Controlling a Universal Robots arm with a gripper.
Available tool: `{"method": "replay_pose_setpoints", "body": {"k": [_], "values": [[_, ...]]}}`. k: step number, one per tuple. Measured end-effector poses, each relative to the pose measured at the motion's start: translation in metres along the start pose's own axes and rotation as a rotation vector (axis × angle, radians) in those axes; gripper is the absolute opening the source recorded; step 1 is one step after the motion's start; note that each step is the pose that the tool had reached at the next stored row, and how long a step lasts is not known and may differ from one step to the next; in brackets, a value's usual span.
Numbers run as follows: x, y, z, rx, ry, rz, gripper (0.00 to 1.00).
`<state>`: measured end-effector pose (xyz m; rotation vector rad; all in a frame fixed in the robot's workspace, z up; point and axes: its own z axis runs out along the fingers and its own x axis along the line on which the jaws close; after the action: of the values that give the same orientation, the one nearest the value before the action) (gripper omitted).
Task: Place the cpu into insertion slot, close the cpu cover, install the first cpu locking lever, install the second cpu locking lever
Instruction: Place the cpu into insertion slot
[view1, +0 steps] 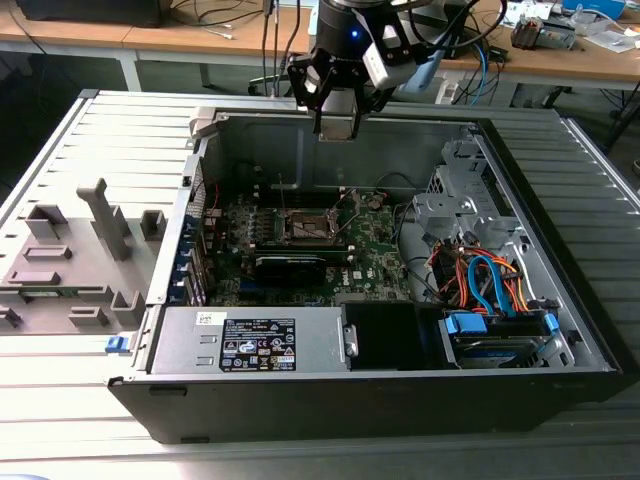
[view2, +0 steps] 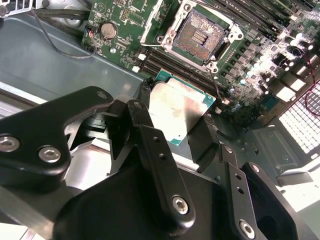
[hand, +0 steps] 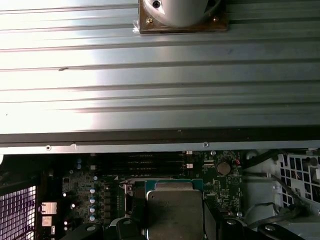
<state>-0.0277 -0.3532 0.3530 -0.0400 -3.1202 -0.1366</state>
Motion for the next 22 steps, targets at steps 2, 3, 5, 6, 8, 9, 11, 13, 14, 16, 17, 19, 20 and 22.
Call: {"method": "replay_pose_setpoints", "body": {"k": [2, 3, 5, 6, 8, 9, 11, 13, 14, 16, 17, 19, 20, 22], "values": [[0.0001, -0.0003, 0.0005, 0.0002, 0.0, 0.0, 0.55], [0.0002, -0.0005, 0.0006, 0.0002, -0.0001, 0.0, 0.55], [0.0002, -0.0009, 0.001, -0.0001, -0.0002, 0.0, 0.55], [0.0004, -0.0013, 0.0011, 0.0001, -0.0001, 0.0, 0.55], [0.0005, -0.0015, 0.0011, 0.0003, 0.0, 0.0, 0.55], [0.0005, -0.0017, 0.0013, 0.0004, 0.0001, 0.0, 0.55], [0.0006, -0.0019, 0.0017, 0.0003, 0.0, 0.0, 0.55], [0.0006, -0.0021, 0.0019, 0.0004, 0.0, 0.0, 0.55], [0.0006, -0.0022, 0.0021, 0.0003, 0.0, 0.0, 0.55], [0.0006, -0.0023, 0.0024, 0.0004, 0.0, 0.0, 0.55], [0.0006, -0.0024, 0.0025, 0.0005, 0.0, 0.0, 0.55], [0.0007, -0.0025, 0.0028, 0.0005, 0.0, 0.0, 0.55], [0.0007, -0.0026, 0.003, 0.0005, 0.0, 0.0, 0.55], [0.0007, -0.0027, 0.0033, 0.0006, 0.0, 0.0, 0.55]]}}
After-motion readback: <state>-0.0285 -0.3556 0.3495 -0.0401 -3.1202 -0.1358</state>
